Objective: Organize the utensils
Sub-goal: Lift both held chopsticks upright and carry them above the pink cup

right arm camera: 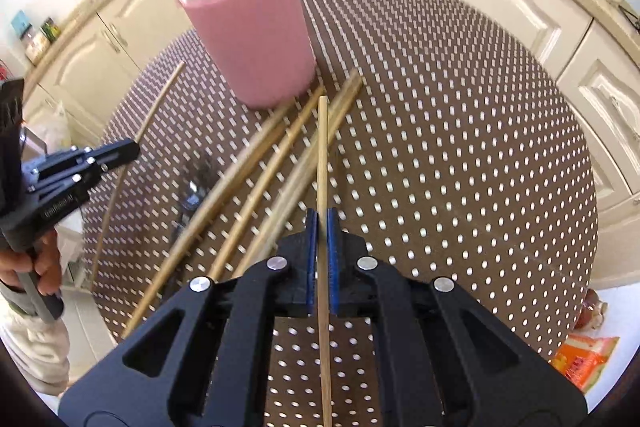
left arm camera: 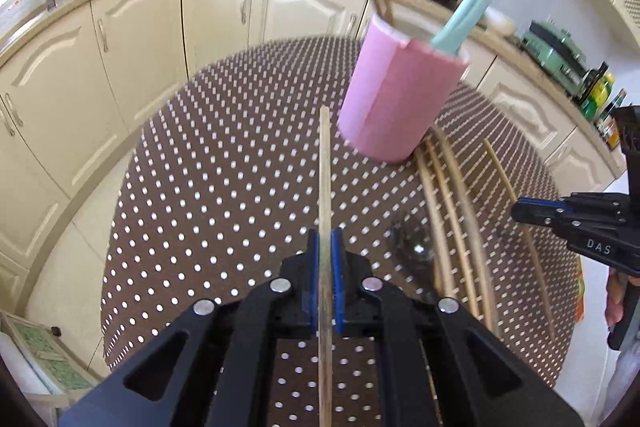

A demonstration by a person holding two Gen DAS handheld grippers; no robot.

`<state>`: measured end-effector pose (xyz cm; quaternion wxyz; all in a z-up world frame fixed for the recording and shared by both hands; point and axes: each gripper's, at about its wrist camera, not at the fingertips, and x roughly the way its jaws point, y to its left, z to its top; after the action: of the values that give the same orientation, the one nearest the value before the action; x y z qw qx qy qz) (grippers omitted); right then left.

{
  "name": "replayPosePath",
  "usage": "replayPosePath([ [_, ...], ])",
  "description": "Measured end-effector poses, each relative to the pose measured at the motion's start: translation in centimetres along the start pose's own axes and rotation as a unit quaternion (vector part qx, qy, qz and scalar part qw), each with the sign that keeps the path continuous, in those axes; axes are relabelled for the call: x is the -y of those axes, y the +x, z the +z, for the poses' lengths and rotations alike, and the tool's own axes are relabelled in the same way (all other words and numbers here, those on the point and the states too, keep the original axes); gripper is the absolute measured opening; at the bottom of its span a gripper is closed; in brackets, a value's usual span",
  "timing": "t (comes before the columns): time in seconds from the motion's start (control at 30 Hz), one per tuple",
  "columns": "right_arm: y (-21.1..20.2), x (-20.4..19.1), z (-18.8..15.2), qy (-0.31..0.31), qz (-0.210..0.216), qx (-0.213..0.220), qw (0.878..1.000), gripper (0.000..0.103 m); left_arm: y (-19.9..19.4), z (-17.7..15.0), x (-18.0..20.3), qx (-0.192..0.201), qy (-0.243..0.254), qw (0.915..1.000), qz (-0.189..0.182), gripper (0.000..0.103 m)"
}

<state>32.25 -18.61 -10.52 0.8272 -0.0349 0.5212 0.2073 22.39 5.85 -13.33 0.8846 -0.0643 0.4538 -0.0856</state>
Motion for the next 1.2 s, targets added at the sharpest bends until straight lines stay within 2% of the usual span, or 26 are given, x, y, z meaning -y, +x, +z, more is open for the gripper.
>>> replayPosePath([
  [0.27,-4.5,-0.3,-0.1,-0.008,0.028,0.092,0.995,0.005,-4.3,0.4,1.4,0.088,0.012,0.9960,-0.007,0.006],
  [0.47,-8.1,-2.4,0.1,-0.013,0.038,0.151,0.988,0.005,-7.2,0.7,2.7,0.151,0.021,0.9882,-0.020,0.006],
  [0.7,-10.2,-3.0,1.4,-0.020,0.056,0.203,0.977,0.005,-8.3,1.9,4.2,0.172,0.031,0.9828,-0.060,0.006],
  [1.2,-13.7,-3.9,4.9,-0.031,0.075,0.303,0.949,0.005,-10.0,6.1,6.5,0.273,0.032,0.9569,-0.093,0.006],
])
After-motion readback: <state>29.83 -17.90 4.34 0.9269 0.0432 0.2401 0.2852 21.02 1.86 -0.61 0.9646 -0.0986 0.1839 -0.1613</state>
